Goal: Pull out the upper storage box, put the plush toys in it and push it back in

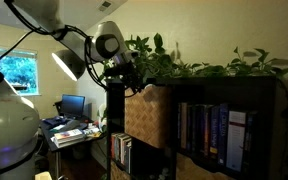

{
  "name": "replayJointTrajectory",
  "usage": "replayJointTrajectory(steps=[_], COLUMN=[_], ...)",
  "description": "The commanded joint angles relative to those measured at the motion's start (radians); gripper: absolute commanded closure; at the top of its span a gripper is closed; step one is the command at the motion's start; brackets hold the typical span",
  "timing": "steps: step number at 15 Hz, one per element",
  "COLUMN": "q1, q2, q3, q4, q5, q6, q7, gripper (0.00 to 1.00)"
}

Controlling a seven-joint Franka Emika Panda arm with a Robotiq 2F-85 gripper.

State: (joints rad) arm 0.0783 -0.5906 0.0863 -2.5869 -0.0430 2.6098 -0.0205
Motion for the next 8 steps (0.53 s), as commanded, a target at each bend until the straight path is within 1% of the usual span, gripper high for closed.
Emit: replayJointTrajectory(steps=[1,6,8], q1=[0.0,0.002,-0.001], q2=[0.028,0.098,0.124], q3=[-0.014,-0.033,-0.038], q4=[-0.031,-0.026,-0.017], q5=[0.009,0.013,0.012], q6=[0.109,0.223,0.264], q7=[0.006,-0.007,-0.008], gripper=[0.91,1.0,0.95])
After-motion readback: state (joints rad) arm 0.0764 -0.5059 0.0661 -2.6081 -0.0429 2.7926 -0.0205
